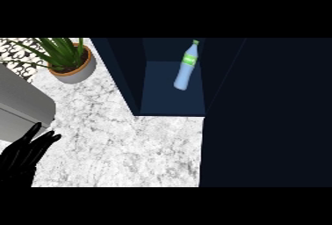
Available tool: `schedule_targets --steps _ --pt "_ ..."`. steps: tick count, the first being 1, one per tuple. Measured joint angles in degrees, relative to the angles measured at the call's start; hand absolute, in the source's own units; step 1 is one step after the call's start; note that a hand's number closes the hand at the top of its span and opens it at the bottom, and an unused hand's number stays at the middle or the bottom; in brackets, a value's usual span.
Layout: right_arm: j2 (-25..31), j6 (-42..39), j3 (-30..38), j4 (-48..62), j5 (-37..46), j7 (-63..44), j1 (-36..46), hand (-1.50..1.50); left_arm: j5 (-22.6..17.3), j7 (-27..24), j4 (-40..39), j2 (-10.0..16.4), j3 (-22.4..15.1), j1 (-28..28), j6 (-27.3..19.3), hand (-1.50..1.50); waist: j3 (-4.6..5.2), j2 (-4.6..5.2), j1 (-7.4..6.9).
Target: Pick up the bottled water, place it into the cabinet and close the cabinet
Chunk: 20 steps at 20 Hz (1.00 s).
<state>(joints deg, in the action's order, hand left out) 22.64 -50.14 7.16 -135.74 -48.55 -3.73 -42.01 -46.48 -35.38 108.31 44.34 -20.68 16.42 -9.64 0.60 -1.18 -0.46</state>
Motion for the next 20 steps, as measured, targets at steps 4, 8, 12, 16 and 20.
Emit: schedule_targets --steps 4,8,12,16,20 --pt "0.9 0.2 -3.3 0.0 0.4 -1.7 3.0 1.50 -2.2 0.0 0.6 2.5 2.9 2.4 2.3 -1.50 0.17 -0.14 -0.67" --pt "2.1 0.7 -6.5 0.1 0.8 -3.7 6.4 1.50 -4.2 -0.1 1.2 4.4 5.3 4.4 4.5 -1.50 0.37 -0.41 -1.09" --pt "3.1 1.6 -9.8 0.3 1.3 -6.1 10.8 1.50 -5.6 -0.5 1.2 5.4 6.9 6.4 6.1 -1.50 0.58 -0.65 -1.50" --pt "3.5 3.8 -13.0 0.5 1.7 -8.6 15.1 1.50 -7.0 -0.5 1.0 6.8 8.9 8.0 7.7 -1.50 0.70 -0.91 -1.52" --pt "2.7 7.7 -17.1 0.7 2.2 -11.2 19.0 1.50 -7.9 -0.8 0.6 8.1 10.6 9.9 9.6 -1.50 0.74 -1.00 -1.71"
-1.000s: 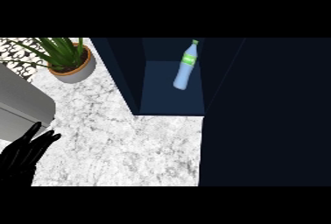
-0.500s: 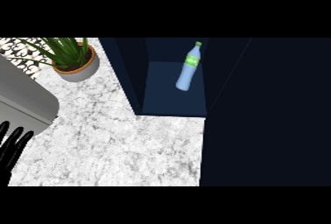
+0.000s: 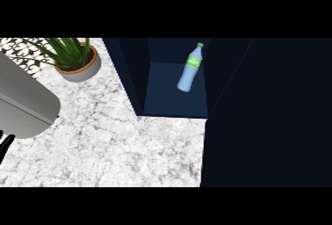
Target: Pick up the bottled water, place it into the cabinet and close the cabinet
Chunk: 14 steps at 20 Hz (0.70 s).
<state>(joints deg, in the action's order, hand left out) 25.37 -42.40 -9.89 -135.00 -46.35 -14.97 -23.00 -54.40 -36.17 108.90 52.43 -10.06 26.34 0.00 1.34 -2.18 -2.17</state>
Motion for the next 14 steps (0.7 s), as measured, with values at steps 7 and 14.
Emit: schedule_targets --steps 7,14 --pt "-2.2 8.0 -7.1 0.7 1.0 -5.3 8.6 1.50 -1.2 -0.6 -0.3 2.1 2.7 2.9 3.2 -1.50 0.07 -0.08 -1.06" --pt "-7.0 18.0 -14.0 1.6 2.2 -10.9 19.9 1.50 -2.5 -1.2 -0.5 3.5 5.3 4.9 6.2 -1.50 -0.02 0.11 -2.08"
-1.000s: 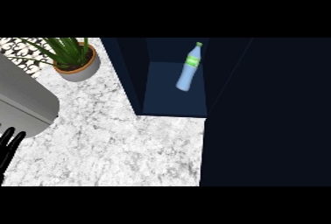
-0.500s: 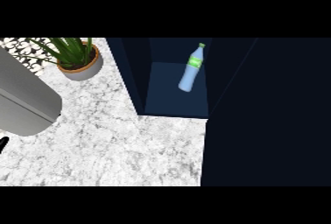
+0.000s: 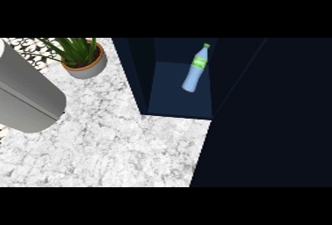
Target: Pick up the bottled water, place it into the cabinet and close the cabinet
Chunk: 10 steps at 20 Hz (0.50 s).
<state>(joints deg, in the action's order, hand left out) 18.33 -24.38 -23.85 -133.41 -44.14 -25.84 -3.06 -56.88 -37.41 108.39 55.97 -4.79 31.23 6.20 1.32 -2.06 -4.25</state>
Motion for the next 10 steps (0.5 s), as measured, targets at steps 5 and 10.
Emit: schedule_targets --steps 5,10 --pt "-5.7 9.3 -3.8 1.8 4.3 -3.4 9.0 1.50 -0.9 -0.6 -0.4 0.8 1.9 1.5 2.1 -1.50 -0.12 0.17 -0.69" --pt "-12.7 17.8 -9.0 6.5 10.8 -9.3 21.0 1.50 -1.7 -1.4 -0.8 1.7 4.1 2.9 5.2 -1.50 -0.34 0.79 -2.11"
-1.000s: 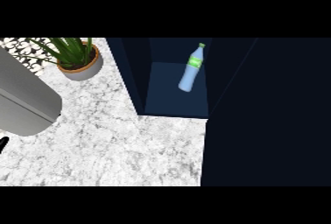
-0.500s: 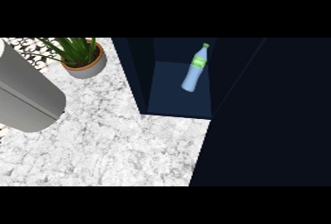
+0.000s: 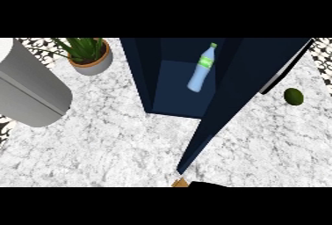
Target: Pick up the bottled water, place it into the cabinet and close the cabinet
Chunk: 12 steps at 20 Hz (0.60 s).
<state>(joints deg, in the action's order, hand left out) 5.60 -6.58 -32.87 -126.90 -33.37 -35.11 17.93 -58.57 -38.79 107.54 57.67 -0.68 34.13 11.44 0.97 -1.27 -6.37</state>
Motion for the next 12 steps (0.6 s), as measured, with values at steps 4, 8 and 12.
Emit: schedule_targets --steps 4,8,12 --pt "-3.4 4.4 -3.6 6.9 -1.6 -3.8 11.4 1.50 -0.8 -0.8 -1.5 0.7 2.1 1.3 3.4 -1.50 -0.26 0.65 -0.85" --pt "-4.7 6.6 -3.5 13.9 -8.2 -4.1 23.9 1.50 -1.2 -1.8 -3.0 0.9 4.7 3.1 6.6 -1.50 -0.55 1.04 -0.46" --pt "-5.3 7.8 -1.0 22.7 -13.9 -3.7 33.5 1.50 -1.7 -2.8 -5.4 0.5 8.2 7.0 10.8 -1.50 -0.74 1.11 0.73"
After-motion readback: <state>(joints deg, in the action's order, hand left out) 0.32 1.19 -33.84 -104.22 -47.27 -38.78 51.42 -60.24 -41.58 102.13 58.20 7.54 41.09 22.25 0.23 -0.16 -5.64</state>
